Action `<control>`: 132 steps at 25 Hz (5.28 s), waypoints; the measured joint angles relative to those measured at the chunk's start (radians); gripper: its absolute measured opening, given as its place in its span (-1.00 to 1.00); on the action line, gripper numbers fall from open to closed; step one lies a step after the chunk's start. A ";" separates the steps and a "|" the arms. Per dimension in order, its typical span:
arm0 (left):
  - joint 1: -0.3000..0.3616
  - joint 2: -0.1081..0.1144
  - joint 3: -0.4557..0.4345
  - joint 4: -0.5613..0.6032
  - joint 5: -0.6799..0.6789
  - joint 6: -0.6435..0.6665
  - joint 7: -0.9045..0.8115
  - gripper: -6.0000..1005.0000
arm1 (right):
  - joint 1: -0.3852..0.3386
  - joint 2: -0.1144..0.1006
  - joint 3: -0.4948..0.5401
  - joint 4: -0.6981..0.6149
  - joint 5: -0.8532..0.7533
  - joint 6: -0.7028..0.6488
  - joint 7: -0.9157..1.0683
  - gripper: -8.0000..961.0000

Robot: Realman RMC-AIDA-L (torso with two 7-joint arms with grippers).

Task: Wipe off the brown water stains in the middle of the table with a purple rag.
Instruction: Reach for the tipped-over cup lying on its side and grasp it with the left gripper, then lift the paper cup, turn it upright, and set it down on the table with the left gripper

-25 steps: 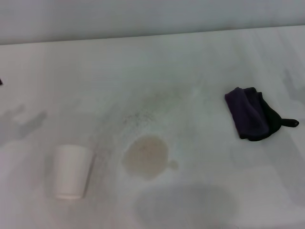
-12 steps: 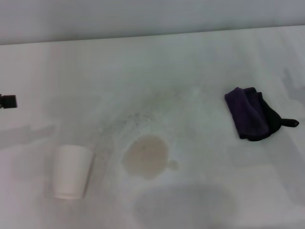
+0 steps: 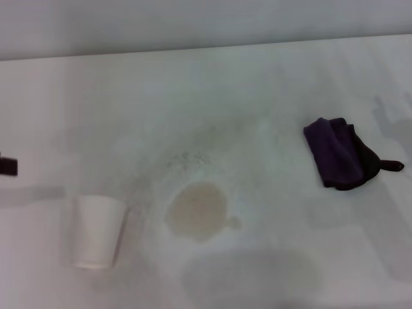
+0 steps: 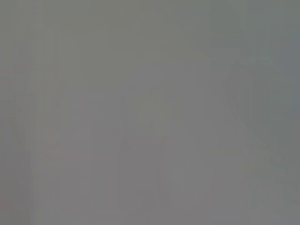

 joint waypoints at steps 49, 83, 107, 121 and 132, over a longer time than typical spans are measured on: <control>-0.263 -0.168 0.125 -0.414 0.258 -0.210 -0.065 0.76 | 0.013 0.000 0.002 0.021 0.000 0.017 0.053 0.44; -0.188 -0.228 0.142 -0.219 0.198 -0.393 0.258 0.54 | 0.006 -0.007 0.011 -0.011 0.007 0.070 0.066 0.44; 0.038 -0.260 0.078 -0.195 -0.322 -0.473 1.070 0.47 | 0.015 -0.006 -0.024 -0.034 -0.003 0.083 0.067 0.44; 0.145 -0.264 0.078 -0.471 -0.684 -0.477 1.713 0.48 | 0.003 -0.004 -0.037 -0.034 -0.012 0.079 0.059 0.44; 0.169 -0.263 0.070 -0.656 -0.792 -0.499 2.032 0.48 | -0.004 -0.006 -0.040 -0.033 -0.014 0.095 0.059 0.44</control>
